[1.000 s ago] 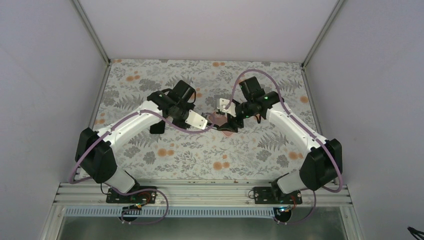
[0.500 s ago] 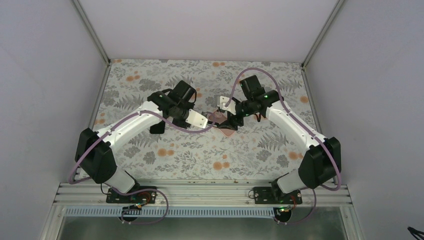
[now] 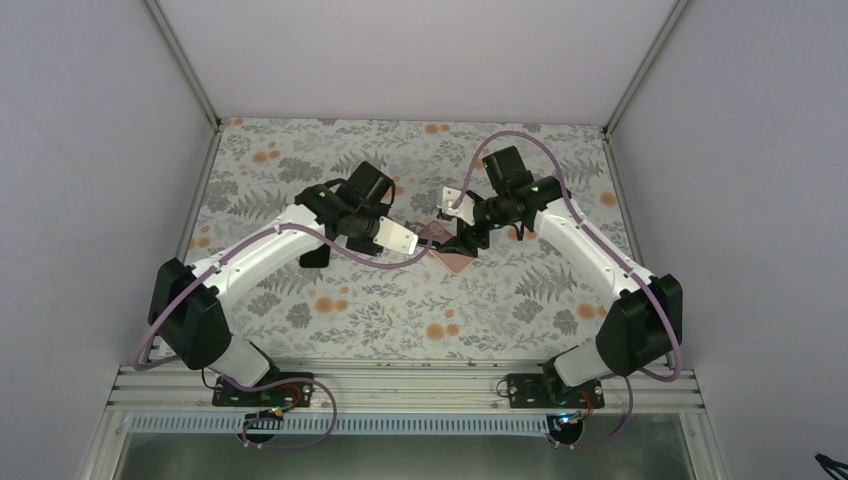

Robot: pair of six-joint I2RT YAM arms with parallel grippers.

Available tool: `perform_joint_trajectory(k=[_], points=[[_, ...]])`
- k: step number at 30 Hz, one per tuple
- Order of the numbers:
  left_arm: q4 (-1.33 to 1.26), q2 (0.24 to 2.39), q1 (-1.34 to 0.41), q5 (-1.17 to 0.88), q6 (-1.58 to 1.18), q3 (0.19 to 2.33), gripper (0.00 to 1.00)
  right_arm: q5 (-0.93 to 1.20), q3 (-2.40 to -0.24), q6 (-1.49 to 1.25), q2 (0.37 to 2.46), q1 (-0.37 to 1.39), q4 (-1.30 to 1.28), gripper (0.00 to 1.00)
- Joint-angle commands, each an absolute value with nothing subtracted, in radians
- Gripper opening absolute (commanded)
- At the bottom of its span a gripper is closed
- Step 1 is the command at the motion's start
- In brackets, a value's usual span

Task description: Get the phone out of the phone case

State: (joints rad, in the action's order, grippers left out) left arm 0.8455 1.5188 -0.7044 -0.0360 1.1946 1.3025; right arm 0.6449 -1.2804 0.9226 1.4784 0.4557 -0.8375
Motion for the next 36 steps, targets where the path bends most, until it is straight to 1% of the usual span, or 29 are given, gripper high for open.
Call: perform_joint_trajectory(k=[1, 21, 36], points=[[0.885, 1.479, -0.762, -0.147, 1.256, 1.281, 0.02, 0.596, -1.343, 0.909, 1.492, 0.424, -0.680, 0.79], [0.877, 1.488, -0.781, -0.116, 1.258, 1.267, 0.02, 0.555, -1.380, 0.937, 1.491, 0.399, -0.712, 0.82], [0.879, 1.488, -0.782, -0.109, 1.263, 1.257, 0.02, 0.520, -1.397, 0.955, 1.499, 0.379, -0.706, 0.82]])
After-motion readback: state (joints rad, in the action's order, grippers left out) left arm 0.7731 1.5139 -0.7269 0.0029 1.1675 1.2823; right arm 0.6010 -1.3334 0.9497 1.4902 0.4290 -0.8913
